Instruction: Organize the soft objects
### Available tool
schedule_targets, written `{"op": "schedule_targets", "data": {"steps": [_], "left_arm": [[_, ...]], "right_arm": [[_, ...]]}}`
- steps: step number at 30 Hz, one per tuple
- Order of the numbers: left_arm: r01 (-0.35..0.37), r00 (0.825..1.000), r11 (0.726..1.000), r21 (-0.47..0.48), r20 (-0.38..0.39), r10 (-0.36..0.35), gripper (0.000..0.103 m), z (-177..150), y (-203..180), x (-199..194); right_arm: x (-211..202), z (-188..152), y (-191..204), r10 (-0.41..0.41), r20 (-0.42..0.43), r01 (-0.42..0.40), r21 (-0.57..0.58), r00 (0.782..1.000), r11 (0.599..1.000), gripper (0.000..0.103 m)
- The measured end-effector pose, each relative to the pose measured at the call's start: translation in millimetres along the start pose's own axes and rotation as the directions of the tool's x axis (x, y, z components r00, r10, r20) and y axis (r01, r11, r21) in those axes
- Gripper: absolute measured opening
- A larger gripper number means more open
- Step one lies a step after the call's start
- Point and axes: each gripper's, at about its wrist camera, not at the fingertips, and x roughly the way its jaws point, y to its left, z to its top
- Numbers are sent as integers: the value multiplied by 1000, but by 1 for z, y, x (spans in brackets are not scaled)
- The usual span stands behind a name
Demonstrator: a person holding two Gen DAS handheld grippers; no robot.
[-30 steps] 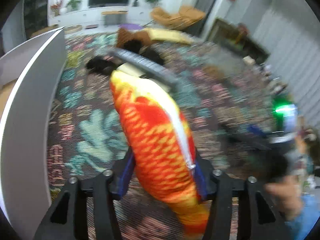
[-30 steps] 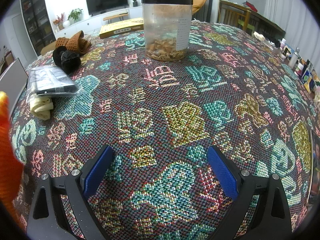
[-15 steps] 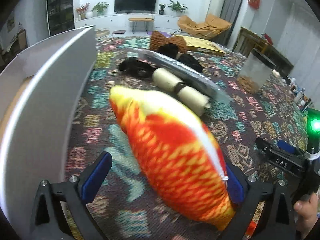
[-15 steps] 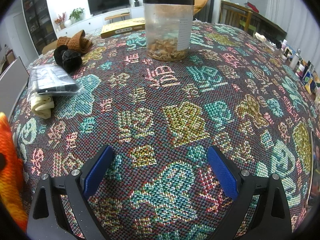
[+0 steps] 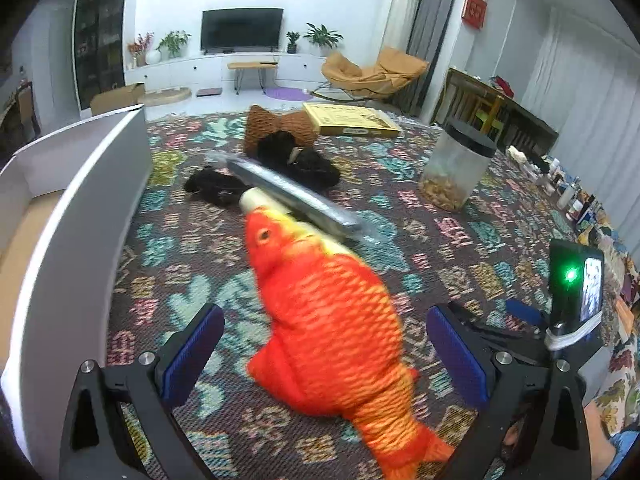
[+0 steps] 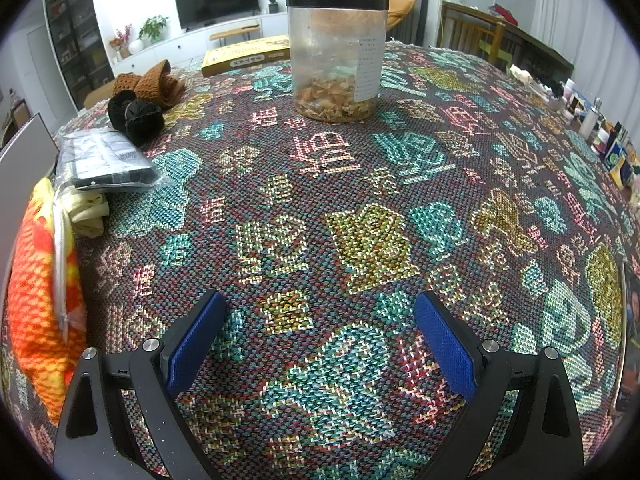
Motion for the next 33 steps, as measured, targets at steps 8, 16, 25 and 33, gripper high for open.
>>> {"op": "schedule_targets", "data": {"steps": [8, 16, 25, 33], "left_arm": [[-93, 995, 995, -27, -47, 92, 101, -36, 28, 15], [-42, 998, 995, -93, -51, 37, 101, -59, 48, 30], [-1, 1000, 993, -115, -31, -2, 103, -62, 52, 27], [-3, 999, 994, -114, -33, -1, 103, -61, 51, 27]], "right_arm": [[0, 0, 0, 5, 1, -5, -5, 1000, 1000, 97], [-1, 1, 0, 46, 3, -46, -69, 999, 997, 98], [-22, 84, 68, 498, -52, -498, -195, 866, 845, 97], [55, 125, 149, 456, -272, -515, -206, 847, 832, 60]]}}
